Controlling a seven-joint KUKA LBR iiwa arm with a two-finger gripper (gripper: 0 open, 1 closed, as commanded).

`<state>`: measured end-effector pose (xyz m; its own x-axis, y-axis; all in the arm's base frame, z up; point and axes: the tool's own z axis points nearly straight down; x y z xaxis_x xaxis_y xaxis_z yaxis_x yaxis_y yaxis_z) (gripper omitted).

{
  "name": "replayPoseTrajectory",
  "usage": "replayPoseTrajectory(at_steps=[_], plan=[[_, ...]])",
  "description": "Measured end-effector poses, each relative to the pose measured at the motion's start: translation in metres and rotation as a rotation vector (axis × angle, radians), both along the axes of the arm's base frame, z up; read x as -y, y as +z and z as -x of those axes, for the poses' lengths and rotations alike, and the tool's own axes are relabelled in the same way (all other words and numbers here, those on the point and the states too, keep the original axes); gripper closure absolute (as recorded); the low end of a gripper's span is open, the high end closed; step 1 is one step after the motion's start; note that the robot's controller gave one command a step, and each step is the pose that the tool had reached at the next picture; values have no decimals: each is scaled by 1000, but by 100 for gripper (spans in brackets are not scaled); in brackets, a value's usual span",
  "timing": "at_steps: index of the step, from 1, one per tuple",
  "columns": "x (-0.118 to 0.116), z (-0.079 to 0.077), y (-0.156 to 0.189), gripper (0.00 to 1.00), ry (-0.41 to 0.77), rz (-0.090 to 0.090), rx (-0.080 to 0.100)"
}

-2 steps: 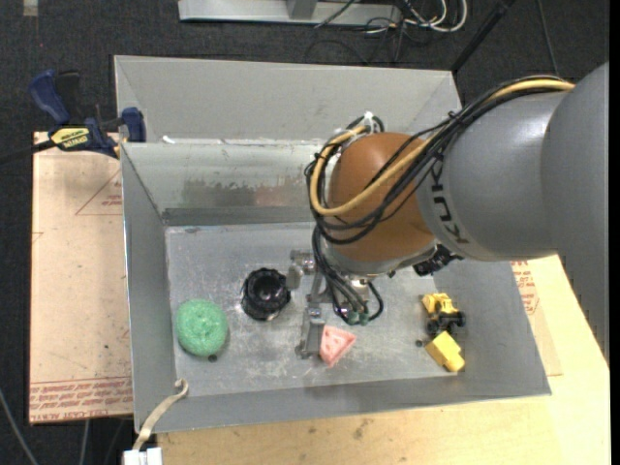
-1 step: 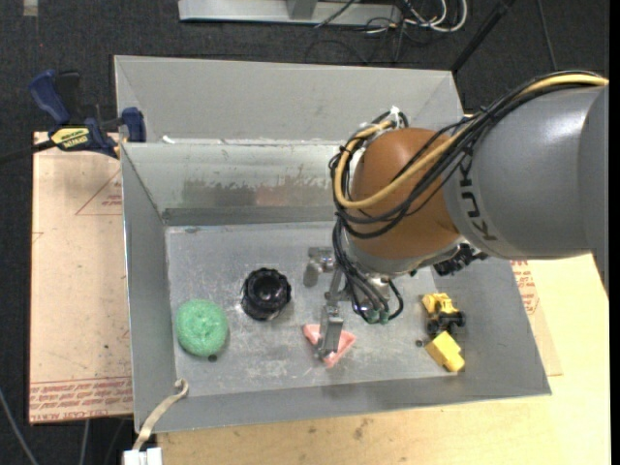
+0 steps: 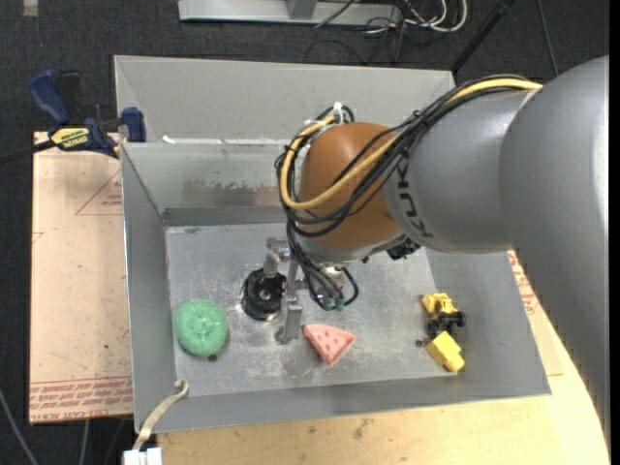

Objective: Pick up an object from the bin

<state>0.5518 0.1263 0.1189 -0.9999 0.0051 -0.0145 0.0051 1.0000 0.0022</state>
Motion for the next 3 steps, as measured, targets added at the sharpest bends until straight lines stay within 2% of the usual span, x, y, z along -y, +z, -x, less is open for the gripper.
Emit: replayPoseTrajectory(at_steps=[1, 2, 3], plan=[[-21, 3, -24, 100, 138, 0, -10], [-20, 4, -25, 0, 138, 1, -13], [-20, 4, -25, 0, 138, 1, -13]])
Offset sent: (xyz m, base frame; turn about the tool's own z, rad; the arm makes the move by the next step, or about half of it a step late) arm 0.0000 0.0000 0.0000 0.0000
